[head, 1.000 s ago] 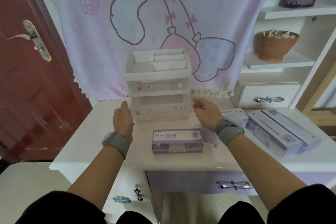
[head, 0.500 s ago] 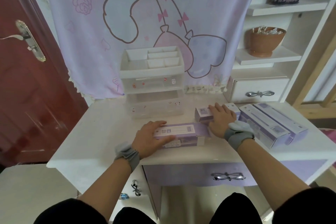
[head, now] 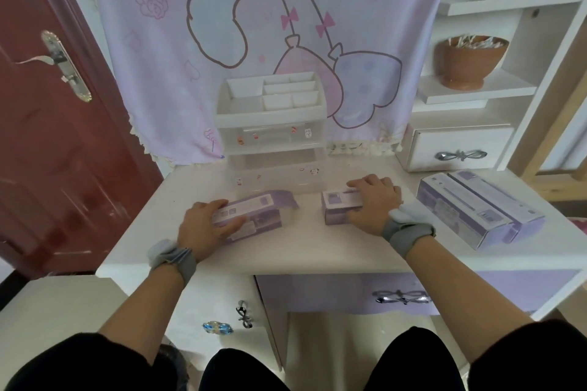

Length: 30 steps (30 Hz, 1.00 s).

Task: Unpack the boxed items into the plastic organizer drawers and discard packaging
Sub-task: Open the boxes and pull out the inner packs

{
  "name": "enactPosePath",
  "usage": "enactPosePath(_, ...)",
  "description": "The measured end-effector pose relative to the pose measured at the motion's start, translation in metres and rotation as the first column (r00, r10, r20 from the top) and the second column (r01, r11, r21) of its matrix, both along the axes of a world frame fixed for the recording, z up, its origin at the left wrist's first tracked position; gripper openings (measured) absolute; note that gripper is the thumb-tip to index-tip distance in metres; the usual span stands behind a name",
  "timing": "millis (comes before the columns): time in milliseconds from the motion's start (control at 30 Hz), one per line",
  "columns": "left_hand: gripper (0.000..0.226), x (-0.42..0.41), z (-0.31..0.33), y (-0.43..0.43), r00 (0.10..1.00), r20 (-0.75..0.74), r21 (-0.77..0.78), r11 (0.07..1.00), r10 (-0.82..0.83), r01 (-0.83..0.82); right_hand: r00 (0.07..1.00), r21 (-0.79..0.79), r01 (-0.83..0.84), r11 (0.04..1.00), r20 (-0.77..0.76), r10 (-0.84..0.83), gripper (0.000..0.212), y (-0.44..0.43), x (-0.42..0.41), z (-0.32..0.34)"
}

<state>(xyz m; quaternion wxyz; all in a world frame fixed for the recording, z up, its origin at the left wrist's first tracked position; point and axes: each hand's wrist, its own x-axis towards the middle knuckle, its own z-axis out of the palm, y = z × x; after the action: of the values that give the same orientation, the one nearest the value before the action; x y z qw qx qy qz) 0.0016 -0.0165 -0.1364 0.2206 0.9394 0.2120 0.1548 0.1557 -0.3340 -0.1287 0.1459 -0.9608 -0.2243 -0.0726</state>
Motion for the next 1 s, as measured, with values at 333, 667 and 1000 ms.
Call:
enactPosePath(333,0.013,0.001,0.005,-0.072,0.932,0.355,0.175,0.984,-0.076,0.014,0.983,0.370,0.041,0.928,-0.181,0.029,0.060,-0.019,-0.010,-0.004)
enactPosePath(667,0.073,0.041,-0.018,-0.133,0.944,0.155,-0.510,0.795,-0.291,0.329,0.902,0.703,0.116,0.702,-0.371,0.222,0.066,-0.046,-0.020,-0.029)
enactPosePath(1000,0.058,0.050,-0.028,-0.125,0.959,0.221,-0.538,0.798,-0.177,0.272,0.879,0.706,0.063,0.705,-0.374,0.296,0.079,-0.051,-0.018,-0.035)
